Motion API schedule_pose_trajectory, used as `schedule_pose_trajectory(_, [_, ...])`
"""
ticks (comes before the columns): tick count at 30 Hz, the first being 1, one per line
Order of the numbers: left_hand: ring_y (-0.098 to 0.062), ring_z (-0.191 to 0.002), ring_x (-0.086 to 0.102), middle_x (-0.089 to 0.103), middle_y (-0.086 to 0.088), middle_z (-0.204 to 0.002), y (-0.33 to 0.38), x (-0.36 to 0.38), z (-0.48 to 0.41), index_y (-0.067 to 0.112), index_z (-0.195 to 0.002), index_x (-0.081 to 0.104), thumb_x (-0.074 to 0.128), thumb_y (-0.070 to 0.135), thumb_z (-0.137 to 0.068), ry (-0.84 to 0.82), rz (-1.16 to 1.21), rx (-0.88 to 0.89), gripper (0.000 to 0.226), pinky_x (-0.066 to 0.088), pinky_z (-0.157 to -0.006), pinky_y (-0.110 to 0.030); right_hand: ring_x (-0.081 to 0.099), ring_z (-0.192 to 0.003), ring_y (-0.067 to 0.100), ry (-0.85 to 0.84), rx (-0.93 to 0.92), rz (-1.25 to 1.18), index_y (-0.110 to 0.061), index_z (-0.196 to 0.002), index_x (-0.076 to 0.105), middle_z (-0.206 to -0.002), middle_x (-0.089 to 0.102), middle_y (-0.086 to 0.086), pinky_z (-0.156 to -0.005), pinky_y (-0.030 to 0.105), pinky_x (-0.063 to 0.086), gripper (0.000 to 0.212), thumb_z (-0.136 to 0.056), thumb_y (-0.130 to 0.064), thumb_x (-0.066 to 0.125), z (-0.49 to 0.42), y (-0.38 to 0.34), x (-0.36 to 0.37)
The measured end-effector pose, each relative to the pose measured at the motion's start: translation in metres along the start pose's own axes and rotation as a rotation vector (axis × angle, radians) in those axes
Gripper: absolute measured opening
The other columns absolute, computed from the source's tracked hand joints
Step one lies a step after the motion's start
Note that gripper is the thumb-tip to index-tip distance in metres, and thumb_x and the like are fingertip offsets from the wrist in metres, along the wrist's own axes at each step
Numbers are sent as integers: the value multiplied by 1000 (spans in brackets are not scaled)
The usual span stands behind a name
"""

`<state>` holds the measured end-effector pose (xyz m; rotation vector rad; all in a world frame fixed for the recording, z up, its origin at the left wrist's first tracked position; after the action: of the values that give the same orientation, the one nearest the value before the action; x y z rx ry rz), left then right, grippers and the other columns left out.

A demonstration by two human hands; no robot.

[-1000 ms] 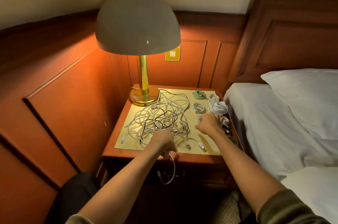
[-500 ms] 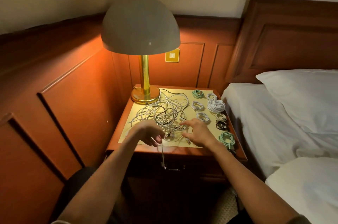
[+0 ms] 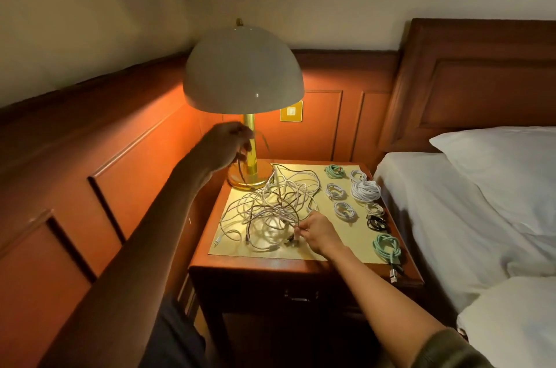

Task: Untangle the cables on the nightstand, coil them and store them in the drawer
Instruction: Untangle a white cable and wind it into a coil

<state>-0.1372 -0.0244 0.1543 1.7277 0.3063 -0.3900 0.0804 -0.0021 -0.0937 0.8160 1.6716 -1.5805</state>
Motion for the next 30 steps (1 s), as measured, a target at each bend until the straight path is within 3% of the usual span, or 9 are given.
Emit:
schedule_pose_trajectory(3, [-4,-44,52,60,7,-62,33,-15,1,20,-83,60,53,14,-101,132,113,146,20,40,-46,-16,64,-101,21,20,70,10,-17,-87,81,-109,66,6,-85,27,50,18,-90,-33,73,-6,1,-4])
schedule_pose_trajectory(8, [-2,-46,54,61,7,-71,50,-18,5,21,-88,61,53,21,-102,211,351,168,16,40,-49,-16,69,-85,19,-1,135,-32,-13,-97,79,-97,76,6,-80,34,56,23,-90,-35,72,-16,-2,-16])
schedule_pose_trajectory(15, [-6,-55,54,61,5,-76,91,-56,4,18,-95,60,55,23,-102,377,587,367,9,38,-49,-17,66,-71,23,20,225,-48,-2,-80,70,-77,71,8,-65,33,50,35,-93,-35,69,-17,10,-28])
schedule_pose_trajectory(19, [-4,-51,44,56,8,-73,90,-85,3,20,-96,59,53,24,-103,518,670,402,10,33,-45,-17,70,-71,24,18,251,-117,-7,-79,74,-79,74,8,-77,44,60,32,-97,-31,63,-19,4,-41])
schedule_pose_trajectory(22, [-1,-44,33,51,10,-69,86,-83,-1,22,-93,59,51,25,-104,478,580,345,13,25,-39,-16,67,-80,22,21,192,-137,-10,-89,73,-89,71,2,-75,38,58,21,-95,-29,67,-16,-20,-69])
schedule_pose_trajectory(25, [-1,-41,29,50,11,-68,87,-68,0,23,-89,59,52,24,-103,371,536,310,16,22,-38,-16,64,-99,20,29,62,-234,-12,-108,72,-104,69,0,-86,35,53,20,-96,-26,65,-9,-54,-101])
schedule_pose_trajectory(27, [-2,-41,29,52,11,-70,94,-59,4,24,-89,61,53,26,-103,281,510,301,16,21,-40,-18,67,-87,15,54,-14,-368,-14,-98,74,-98,73,2,-76,31,57,16,-98,-25,62,0,-79,-128])
schedule_pose_trajectory(30, [-2,-43,29,54,8,-71,106,-51,11,21,-92,64,54,24,-102,191,383,327,15,23,-40,-16,63,-57,3,51,-130,-410,-18,-86,74,-81,72,1,-51,17,48,18,-98,-24,62,16,-117,-166])
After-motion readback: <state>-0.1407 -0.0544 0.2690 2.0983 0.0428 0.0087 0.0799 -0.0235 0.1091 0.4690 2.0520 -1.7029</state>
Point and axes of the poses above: each hand's wrist, its own z-axis away from the middle knuckle, its own x-axis out of the palm, y = z × x, the point moved 9 cm from there along -z, towards the middle knuckle
